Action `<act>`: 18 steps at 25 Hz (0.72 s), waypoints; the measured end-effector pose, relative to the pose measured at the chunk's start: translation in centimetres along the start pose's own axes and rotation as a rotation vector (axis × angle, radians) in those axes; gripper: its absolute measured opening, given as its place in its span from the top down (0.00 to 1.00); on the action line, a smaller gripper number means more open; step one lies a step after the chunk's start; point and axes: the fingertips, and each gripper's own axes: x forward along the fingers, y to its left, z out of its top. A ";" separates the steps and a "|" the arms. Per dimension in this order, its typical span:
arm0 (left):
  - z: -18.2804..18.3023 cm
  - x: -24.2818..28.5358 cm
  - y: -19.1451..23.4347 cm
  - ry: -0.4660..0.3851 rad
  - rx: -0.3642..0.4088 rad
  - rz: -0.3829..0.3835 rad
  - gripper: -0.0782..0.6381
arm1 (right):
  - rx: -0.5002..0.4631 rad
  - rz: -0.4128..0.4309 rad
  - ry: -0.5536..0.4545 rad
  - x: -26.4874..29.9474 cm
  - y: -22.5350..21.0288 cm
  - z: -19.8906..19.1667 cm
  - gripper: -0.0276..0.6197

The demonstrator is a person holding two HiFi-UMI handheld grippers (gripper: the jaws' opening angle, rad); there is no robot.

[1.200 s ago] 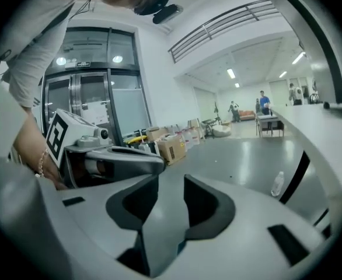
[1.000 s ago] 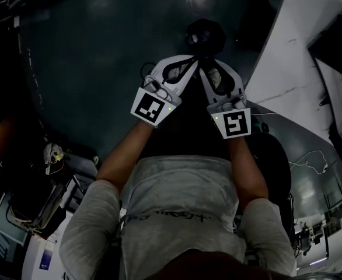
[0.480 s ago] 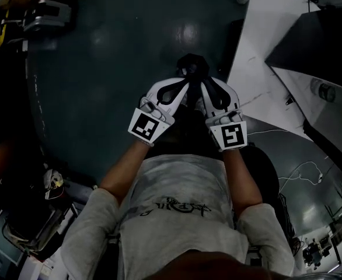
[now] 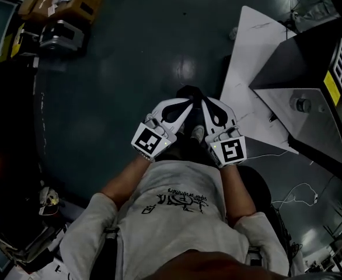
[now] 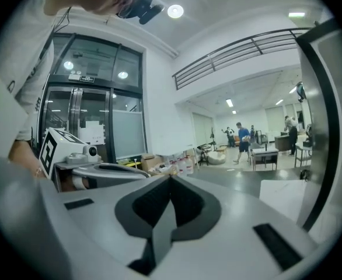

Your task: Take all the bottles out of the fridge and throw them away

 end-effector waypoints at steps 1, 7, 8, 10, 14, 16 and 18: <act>0.8 -0.2 -0.3 -0.006 0.002 -0.004 0.88 | 0.000 -0.005 0.010 -0.2 0.2 0.7 0.94; 5.4 -0.9 -1.5 -0.038 0.011 -0.013 0.88 | -0.001 0.006 -0.001 -1.6 1.1 4.0 0.95; 6.1 -1.0 -1.6 -0.045 0.011 -0.014 0.88 | -0.005 0.009 -0.003 -1.8 1.3 4.5 0.95; 7.4 -1.4 -2.1 -0.061 0.018 -0.016 0.88 | -0.012 0.012 -0.005 -2.2 1.6 5.7 0.95; 9.6 -2.0 -2.9 -0.103 0.056 -0.026 0.88 | -0.018 0.003 -0.005 -3.3 2.0 8.1 0.95; 10.6 -2.2 -3.4 -0.113 0.058 -0.039 0.88 | -0.026 -0.006 -0.013 -3.7 2.1 9.0 0.95; 11.3 -2.3 -3.9 -0.118 0.059 -0.055 0.88 | -0.039 -0.018 -0.018 -4.1 2.2 9.7 0.95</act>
